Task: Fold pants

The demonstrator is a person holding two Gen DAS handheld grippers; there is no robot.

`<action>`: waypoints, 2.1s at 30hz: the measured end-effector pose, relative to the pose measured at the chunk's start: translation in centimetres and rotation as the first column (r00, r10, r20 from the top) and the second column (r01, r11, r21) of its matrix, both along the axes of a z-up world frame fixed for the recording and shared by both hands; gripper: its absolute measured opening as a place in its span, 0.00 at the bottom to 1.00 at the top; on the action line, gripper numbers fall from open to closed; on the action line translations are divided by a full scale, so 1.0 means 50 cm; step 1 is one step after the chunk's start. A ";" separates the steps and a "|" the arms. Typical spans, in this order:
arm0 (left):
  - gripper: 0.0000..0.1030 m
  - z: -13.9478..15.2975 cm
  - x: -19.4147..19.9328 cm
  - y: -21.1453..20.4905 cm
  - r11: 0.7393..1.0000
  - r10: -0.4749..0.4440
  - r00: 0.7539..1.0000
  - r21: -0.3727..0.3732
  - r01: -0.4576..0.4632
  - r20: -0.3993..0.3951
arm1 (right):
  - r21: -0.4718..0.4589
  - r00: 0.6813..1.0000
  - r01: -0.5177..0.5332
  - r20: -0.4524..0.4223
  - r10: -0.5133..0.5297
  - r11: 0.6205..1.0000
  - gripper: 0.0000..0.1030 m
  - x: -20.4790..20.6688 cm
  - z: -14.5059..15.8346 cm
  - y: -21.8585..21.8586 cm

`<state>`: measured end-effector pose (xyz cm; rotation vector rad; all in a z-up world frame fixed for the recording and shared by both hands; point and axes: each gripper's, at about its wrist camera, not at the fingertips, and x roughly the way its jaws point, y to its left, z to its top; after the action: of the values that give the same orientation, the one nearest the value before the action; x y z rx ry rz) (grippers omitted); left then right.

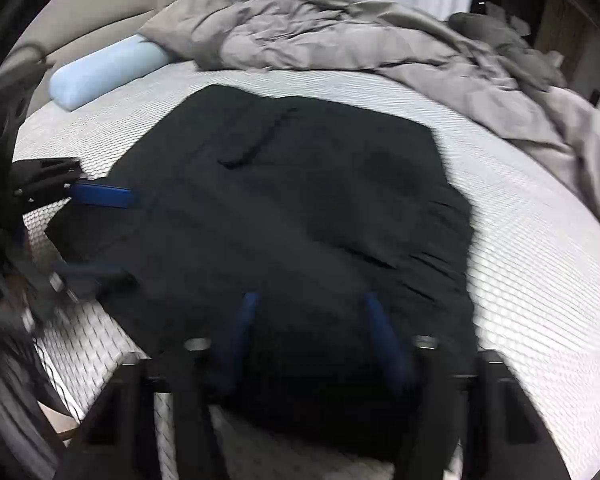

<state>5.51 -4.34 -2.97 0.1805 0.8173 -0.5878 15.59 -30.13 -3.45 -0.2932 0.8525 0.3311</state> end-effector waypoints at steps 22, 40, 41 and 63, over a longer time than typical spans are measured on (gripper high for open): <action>0.72 0.013 0.089 0.023 0.994 0.103 0.994 0.039 -0.102 -0.023 | 0.117 0.999 0.007 -0.033 -0.003 0.993 0.51 0.057 0.017 -0.001; 0.76 0.016 0.224 0.041 0.975 0.224 0.972 0.021 -0.223 -0.071 | 0.015 0.997 0.047 -0.061 -0.046 0.999 0.46 0.135 0.016 0.082; 0.76 0.017 0.221 0.038 0.972 0.233 0.971 0.031 -0.231 -0.062 | 0.006 0.998 0.047 -0.052 -0.047 0.999 0.47 0.125 0.019 0.073; 0.59 0.054 0.223 0.107 0.907 0.422 0.904 0.024 -0.421 -0.070 | -0.018 0.998 0.062 -0.024 -0.062 0.998 0.57 0.146 0.033 0.056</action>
<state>16.67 1.01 -0.28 -0.0144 0.8981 -0.1816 22.87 -27.33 -1.78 -0.2785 0.8869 0.2701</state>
